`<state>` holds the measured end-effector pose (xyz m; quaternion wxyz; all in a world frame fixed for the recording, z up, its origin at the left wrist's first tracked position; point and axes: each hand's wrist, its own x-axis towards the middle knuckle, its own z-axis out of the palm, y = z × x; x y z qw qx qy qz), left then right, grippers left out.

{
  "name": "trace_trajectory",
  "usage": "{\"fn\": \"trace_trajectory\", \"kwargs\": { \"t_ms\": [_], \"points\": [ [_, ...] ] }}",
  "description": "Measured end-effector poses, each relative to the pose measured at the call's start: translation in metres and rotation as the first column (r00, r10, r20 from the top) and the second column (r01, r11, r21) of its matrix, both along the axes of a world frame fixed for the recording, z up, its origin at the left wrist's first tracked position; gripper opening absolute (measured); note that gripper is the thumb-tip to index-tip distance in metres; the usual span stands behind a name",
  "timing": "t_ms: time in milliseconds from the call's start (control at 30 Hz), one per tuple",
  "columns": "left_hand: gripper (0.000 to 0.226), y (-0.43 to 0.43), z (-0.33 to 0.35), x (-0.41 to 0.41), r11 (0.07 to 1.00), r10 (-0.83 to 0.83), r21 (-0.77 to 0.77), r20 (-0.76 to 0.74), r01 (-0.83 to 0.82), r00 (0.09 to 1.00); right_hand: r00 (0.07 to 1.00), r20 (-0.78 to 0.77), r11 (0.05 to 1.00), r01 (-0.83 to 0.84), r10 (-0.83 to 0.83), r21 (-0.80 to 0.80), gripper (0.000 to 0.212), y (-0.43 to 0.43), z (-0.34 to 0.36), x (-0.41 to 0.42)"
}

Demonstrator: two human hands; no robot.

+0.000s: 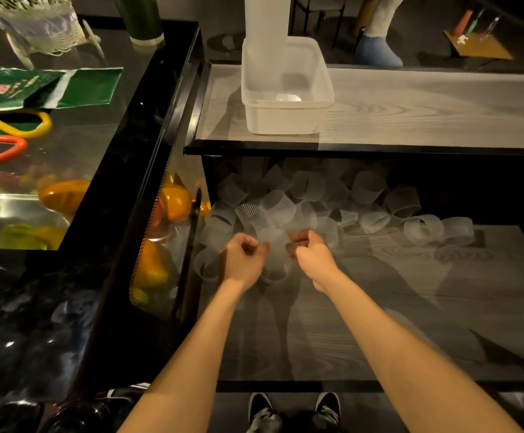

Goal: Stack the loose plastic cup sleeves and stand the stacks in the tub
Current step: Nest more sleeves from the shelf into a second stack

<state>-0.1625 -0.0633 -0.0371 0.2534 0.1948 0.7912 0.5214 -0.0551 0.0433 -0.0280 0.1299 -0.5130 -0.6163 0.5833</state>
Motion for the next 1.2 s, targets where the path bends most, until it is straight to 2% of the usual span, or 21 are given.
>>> {"fn": "trace_trajectory", "kwargs": {
  "t_ms": [200, 267, 367, 433, 500, 533, 567, 600, 633, 667, 733, 800, 900, 1033, 1100, 1200],
  "points": [
    [0.023, -0.008, -0.032, 0.008, 0.994, -0.067, -0.089, -0.003, 0.066, 0.998, 0.995, 0.099, 0.998, 0.0, -0.007, 0.068, 0.029, -0.005, -0.022, 0.009],
    [0.026, -0.011, -0.037, 0.007, 0.983, -0.101, -0.159, -0.03, 0.095, 0.994, 0.987, 0.162, 0.996, -0.012, -0.001, 0.083, 0.024, -0.004, -0.026, 0.007],
    [0.017, -0.013, -0.038, 0.004, 0.957, -0.103, -0.282, -0.137, 0.061, 0.985, 0.951, 0.301, 0.974, -0.129, 0.069, 0.185, 0.019, -0.005, -0.024, 0.009],
    [0.01, -0.015, -0.032, 0.003, 0.939, -0.034, -0.344, -0.175, -0.029, 0.984, 0.909, 0.369, 0.898, -0.315, 0.193, 0.307, 0.017, -0.007, -0.023, 0.011],
    [0.005, -0.016, -0.026, 0.002, 0.903, 0.029, -0.423, -0.115, -0.075, 0.993, 0.891, 0.392, 0.826, -0.392, 0.231, 0.404, 0.019, -0.012, -0.017, 0.003],
    [0.01, -0.017, -0.024, 0.002, 0.9, 0.055, -0.431, -0.025, -0.06, 0.998, 0.88, 0.395, 0.805, -0.426, 0.263, 0.413, 0.019, -0.015, -0.015, -0.003],
    [0.017, -0.017, -0.026, 0.001, 0.923, 0.103, -0.384, 0.151, -0.038, 0.983, 0.863, 0.404, 0.79, -0.466, 0.304, 0.399, 0.023, -0.018, -0.01, -0.012],
    [0.019, -0.017, -0.027, 0.001, 0.954, 0.15, -0.299, 0.362, -0.038, 0.92, 0.823, 0.431, 0.755, -0.536, 0.369, 0.378, 0.03, -0.019, -0.007, -0.02],
    [0.019, -0.016, -0.03, 0.002, 0.97, 0.187, -0.231, 0.54, -0.069, 0.82, 0.775, 0.456, 0.708, -0.61, 0.438, 0.356, 0.039, -0.021, -0.005, -0.027],
    [0.02, -0.016, -0.032, 0.002, 0.974, 0.219, -0.196, 0.658, -0.117, 0.72, 0.724, 0.479, 0.659, -0.673, 0.496, 0.335, 0.047, -0.024, -0.001, -0.035],
    [0.019, -0.014, -0.035, 0.003, 0.958, 0.28, -0.184, 0.771, -0.221, 0.572, 0.629, 0.544, 0.569, -0.764, 0.555, 0.303, 0.054, -0.03, 0.002, -0.045],
    [0.021, -0.012, -0.036, 0.002, 0.937, 0.312, -0.178, 0.811, -0.3, 0.494, 0.552, 0.607, 0.532, -0.813, 0.572, 0.238, 0.053, -0.035, 0.002, -0.052],
    [0.02, -0.012, -0.036, -0.003, 0.905, 0.3, -0.128, 0.867, -0.405, 0.397, 0.534, 0.629, 0.556, -0.81, 0.565, 0.188, 0.059, -0.037, -0.002, -0.058],
    [0.027, -0.015, -0.037, -0.01, 0.872, 0.213, -0.069, 0.945, -0.485, 0.249, 0.597, 0.608, 0.6, -0.765, 0.523, 0.235, 0.073, -0.039, -0.007, -0.057],
    [0.034, -0.015, -0.036, -0.01, 0.857, 0.206, -0.072, 0.955, -0.51, 0.212, 0.636, 0.588, 0.64, -0.728, 0.5, 0.243, 0.068, -0.038, -0.009, -0.056],
    [0.043, -0.016, -0.038, -0.007, 0.828, 0.227, -0.071, 0.949, -0.556, 0.218, 0.691, 0.526, 0.696, -0.678, 0.496, 0.236, 0.05, -0.034, -0.013, -0.053]
  ]
}}
